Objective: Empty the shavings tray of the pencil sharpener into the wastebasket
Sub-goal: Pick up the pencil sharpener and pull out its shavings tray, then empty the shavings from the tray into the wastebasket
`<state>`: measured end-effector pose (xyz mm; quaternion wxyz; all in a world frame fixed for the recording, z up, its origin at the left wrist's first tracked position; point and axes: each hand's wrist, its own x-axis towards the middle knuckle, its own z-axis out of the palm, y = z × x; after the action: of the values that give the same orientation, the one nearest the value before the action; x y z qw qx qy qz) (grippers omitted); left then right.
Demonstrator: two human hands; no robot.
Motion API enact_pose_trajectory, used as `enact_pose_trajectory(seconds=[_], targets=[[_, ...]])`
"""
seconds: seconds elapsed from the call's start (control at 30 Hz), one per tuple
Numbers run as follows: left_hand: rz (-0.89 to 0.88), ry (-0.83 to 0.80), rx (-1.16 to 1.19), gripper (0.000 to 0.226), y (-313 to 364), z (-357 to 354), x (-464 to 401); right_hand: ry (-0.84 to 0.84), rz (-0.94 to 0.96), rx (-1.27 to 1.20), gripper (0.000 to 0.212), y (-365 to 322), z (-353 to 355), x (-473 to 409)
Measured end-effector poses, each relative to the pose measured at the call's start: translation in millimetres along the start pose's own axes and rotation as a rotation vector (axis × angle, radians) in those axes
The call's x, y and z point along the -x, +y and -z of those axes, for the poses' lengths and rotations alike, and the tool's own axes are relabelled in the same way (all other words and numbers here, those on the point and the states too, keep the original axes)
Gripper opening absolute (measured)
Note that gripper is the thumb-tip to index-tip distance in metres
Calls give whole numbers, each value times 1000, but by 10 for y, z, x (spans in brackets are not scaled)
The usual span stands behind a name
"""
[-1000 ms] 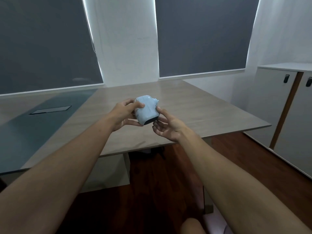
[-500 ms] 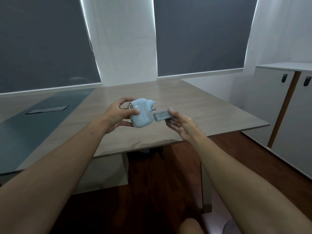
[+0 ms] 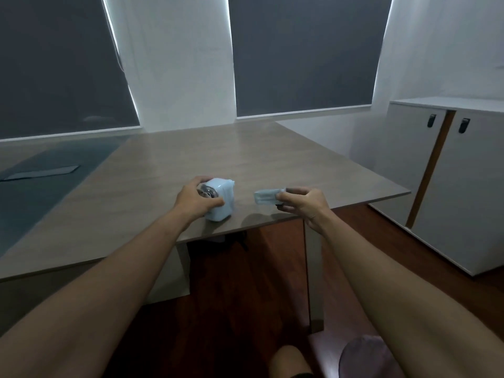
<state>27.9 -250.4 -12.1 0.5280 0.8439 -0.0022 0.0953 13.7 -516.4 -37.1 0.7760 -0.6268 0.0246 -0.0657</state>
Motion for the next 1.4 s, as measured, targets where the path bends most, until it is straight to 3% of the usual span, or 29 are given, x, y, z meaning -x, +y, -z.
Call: enact_pose_trajectory(seconds=[0.1, 0.23, 0.4, 0.6, 0.8, 0.97, 1.4], targets=[[-32, 22, -69, 69, -30, -75, 4, 19, 0, 98, 46, -23, 73, 12], [-48, 19, -127, 74, -39, -80, 15, 23, 20, 177, 18, -88, 165, 69], [-97, 40, -273, 100, 213, -148, 81, 44, 43, 228, 21, -234, 279, 189], [-313, 82, -296, 68, 818, -670, 345, 76, 54, 339, 30, -431, 699, 442], [-418, -131, -137, 53, 990, -1636, 842, 128, 24, 401, 48, -344, 1470, 782], [-370, -279, -66, 44, 650, -2470, 1220, 131, -48, 456, 45, -11, 2171, 1104], [35, -644, -208, 52, -1258, -4180, 1747, 187, -356, 474, 49, 1834, 3552, 1511]])
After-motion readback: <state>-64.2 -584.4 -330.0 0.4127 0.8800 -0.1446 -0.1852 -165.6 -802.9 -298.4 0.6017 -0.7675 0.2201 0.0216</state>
